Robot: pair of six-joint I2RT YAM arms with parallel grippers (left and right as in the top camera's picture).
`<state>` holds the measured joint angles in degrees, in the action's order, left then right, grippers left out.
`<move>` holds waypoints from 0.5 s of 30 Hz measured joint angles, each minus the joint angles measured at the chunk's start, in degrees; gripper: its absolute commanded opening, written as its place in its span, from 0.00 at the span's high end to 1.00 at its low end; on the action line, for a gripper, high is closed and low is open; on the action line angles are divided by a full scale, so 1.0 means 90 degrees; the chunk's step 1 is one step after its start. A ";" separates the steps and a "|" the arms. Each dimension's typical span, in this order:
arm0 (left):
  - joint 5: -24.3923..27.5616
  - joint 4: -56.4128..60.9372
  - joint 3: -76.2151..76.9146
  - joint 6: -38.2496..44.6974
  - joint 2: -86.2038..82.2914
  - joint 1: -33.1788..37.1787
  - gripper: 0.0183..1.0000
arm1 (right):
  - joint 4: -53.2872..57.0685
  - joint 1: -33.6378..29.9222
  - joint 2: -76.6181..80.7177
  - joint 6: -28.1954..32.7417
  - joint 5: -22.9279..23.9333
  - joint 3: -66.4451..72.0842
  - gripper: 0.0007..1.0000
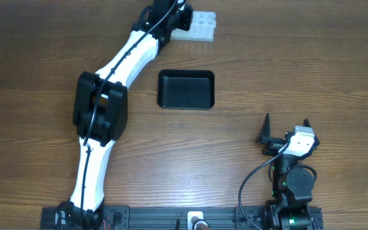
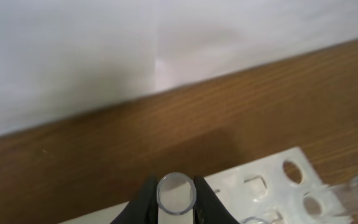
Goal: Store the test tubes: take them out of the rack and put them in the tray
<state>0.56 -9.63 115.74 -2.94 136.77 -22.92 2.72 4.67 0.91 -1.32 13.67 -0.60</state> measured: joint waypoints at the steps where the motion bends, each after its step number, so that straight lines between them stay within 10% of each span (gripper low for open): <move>1: -0.0068 0.0000 0.0000 0.0032 -0.0090 -0.0015 0.96 | 0.0000 0.0000 0.0000 0.0005 0.0000 0.0000 0.01; 15: -0.0488 -0.1433 0.0058 0.0165 -0.2052 -0.0109 0.98 | 0.0000 0.0000 0.0000 0.0000 0.0000 0.0000 0.01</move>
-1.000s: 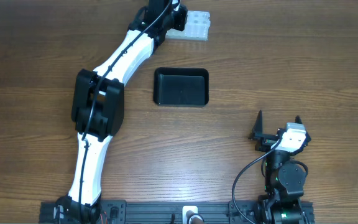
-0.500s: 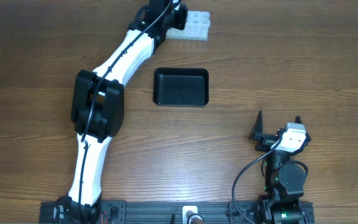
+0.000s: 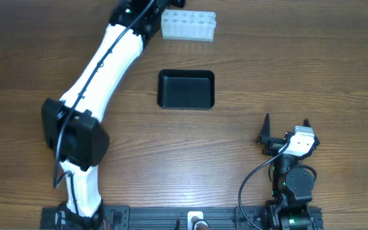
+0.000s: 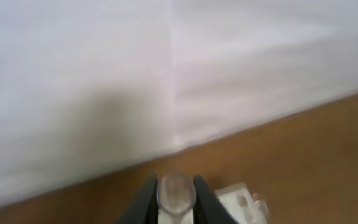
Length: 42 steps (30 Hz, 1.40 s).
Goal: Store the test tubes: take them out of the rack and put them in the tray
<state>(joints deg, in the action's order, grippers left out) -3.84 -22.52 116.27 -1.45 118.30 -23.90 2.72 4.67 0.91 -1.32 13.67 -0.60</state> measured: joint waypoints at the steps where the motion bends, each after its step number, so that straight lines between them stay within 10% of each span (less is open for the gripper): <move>1: -0.0010 -0.0299 0.0007 -0.0109 -0.0095 -0.0022 0.98 | 0.0000 0.0000 0.0000 0.0007 0.0002 0.0000 0.01; 10: -0.0670 -0.3419 -0.0189 -0.2152 -0.0342 -0.0610 0.97 | 0.0000 0.0000 0.0000 0.0005 0.0000 0.0000 0.01; 42: -0.1535 -0.2436 -0.2446 -0.3803 0.0165 -0.1095 0.95 | 0.0000 0.0000 0.0000 0.0002 0.0000 -0.0002 0.01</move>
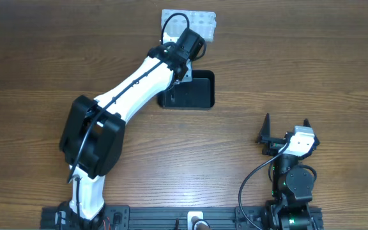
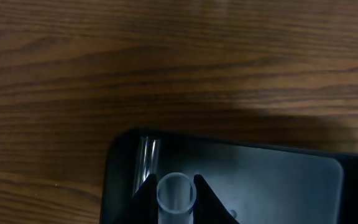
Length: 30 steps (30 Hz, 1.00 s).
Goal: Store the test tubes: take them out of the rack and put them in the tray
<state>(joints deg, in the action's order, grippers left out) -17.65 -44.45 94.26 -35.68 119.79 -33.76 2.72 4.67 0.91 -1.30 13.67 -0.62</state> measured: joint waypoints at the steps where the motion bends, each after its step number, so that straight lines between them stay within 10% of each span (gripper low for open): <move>1: -0.0002 0.0000 0.0000 0.0000 0.0032 0.0000 0.95 | 0.0000 0.0000 0.0000 -0.0002 0.0000 0.0002 0.01; 12: 0.0005 0.0090 0.0000 0.0000 0.0182 -0.0034 0.91 | 0.0000 0.0000 0.0000 0.0000 0.0000 0.0002 0.01; 30: -0.0209 0.0100 -0.0002 -0.0036 0.0134 -0.0053 0.53 | 0.0000 0.0000 0.0000 0.0005 0.0000 0.0002 0.01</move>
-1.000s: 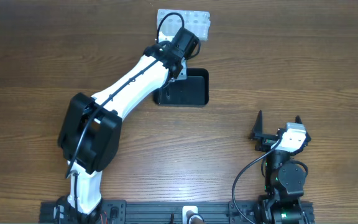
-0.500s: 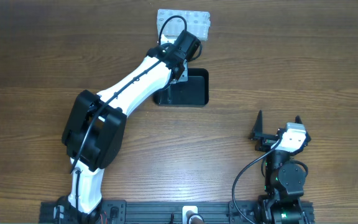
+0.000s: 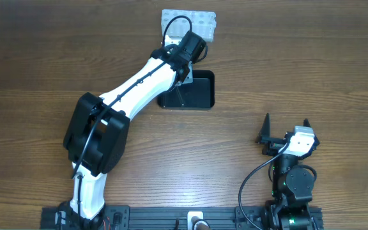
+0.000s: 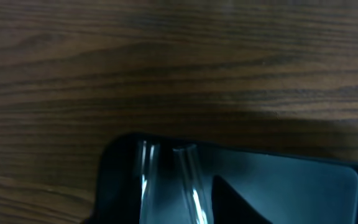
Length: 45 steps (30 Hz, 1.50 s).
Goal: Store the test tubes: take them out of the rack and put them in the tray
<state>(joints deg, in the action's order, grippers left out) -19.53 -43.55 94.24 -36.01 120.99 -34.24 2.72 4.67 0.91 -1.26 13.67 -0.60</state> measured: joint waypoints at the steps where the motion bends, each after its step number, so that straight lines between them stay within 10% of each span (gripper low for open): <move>1: -0.0107 0.0029 -0.0017 0.0039 -0.0070 -0.0015 0.48 | 0.0000 0.0000 0.0000 -0.0007 0.0000 0.0000 0.01; 6: -0.0682 0.0731 -0.0109 0.0590 -0.0906 -0.0141 0.29 | 0.0000 0.0000 0.0000 0.0000 0.0000 0.0000 0.01; 19: -0.1047 0.1474 -0.0090 0.1967 -0.3201 0.0544 0.18 | 0.0000 0.0000 0.0000 -0.0002 0.0000 0.0000 0.01; 31: 0.0182 0.1598 -0.0573 0.2387 -0.4546 0.2057 0.07 | 0.0000 0.0000 0.0000 -0.0005 0.0000 0.0000 0.01; 45: 0.2098 0.3378 -0.5430 0.2412 -0.9102 0.3847 0.00 | 0.0000 0.0000 0.0000 -0.0002 -0.0002 0.0000 0.01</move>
<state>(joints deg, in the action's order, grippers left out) -0.64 -13.15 45.36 -14.31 39.07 0.38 2.72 4.67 0.91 -1.28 13.65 -0.60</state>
